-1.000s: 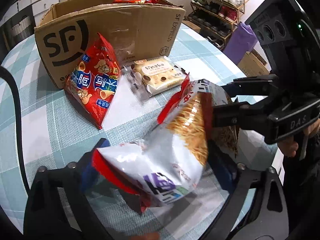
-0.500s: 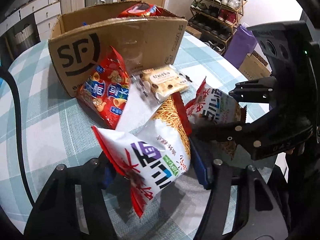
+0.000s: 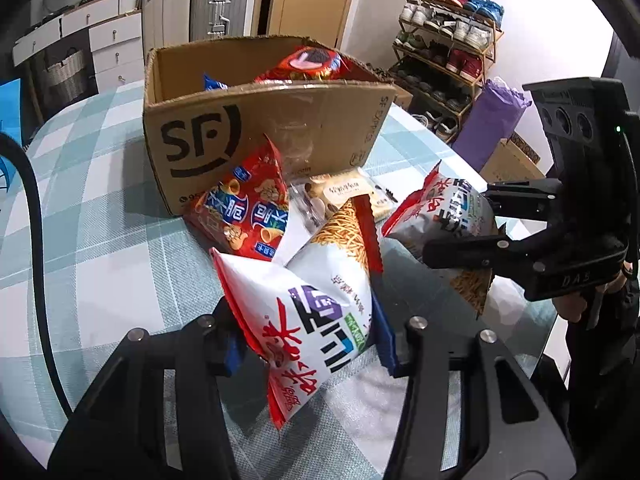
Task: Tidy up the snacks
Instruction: 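Carry both held noodle bags over the cardboard box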
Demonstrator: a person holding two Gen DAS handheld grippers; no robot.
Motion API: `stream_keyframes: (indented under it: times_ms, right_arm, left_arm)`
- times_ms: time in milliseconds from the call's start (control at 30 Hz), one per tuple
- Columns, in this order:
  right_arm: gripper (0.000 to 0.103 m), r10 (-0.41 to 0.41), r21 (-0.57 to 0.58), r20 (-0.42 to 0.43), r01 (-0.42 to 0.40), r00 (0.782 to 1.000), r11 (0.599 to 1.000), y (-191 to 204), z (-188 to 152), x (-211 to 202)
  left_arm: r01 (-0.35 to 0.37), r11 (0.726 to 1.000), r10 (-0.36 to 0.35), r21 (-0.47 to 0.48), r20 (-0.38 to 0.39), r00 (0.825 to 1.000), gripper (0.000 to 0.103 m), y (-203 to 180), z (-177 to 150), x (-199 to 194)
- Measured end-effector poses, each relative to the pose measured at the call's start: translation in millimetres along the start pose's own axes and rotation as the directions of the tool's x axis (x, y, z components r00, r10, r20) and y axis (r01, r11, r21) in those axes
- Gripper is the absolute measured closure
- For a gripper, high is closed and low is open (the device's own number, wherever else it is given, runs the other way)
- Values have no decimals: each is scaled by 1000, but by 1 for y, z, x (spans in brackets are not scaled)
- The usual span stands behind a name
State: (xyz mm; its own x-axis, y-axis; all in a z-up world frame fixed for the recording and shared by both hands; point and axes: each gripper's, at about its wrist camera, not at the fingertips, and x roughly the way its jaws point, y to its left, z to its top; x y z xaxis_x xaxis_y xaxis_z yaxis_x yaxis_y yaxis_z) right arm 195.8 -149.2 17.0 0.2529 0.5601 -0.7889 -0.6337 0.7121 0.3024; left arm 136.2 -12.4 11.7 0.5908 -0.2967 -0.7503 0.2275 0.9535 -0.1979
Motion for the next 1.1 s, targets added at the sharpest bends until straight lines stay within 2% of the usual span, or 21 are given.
stream_keyframes:
  times_ms: [267, 533, 833, 933, 1100]
  right_arm:
    - [52, 4, 34, 86, -7, 996, 999, 2, 8, -13]
    - [52, -10, 60, 202, -2, 979, 998, 2, 15, -39]
    - [52, -39, 73, 379, 12, 925, 997, 5, 31, -80]
    - [52, -42, 92, 406, 5, 913, 996, 2, 40, -86]
    - [52, -51, 112, 416, 5, 908, 994, -4, 62, -86]
  left_arm:
    - [13, 1000, -11, -25, 94, 995, 56, 2, 6, -24]
    - [-16, 999, 25, -51, 176, 984, 56, -1, 14, -46]
    - [-45, 995, 66, -91, 250, 966, 56, 0, 29, -72]
    - [-51, 993, 79, -107, 272, 959, 56, 0, 37, -80]
    - [-62, 989, 100, -133, 301, 948, 56, 4, 57, -89]
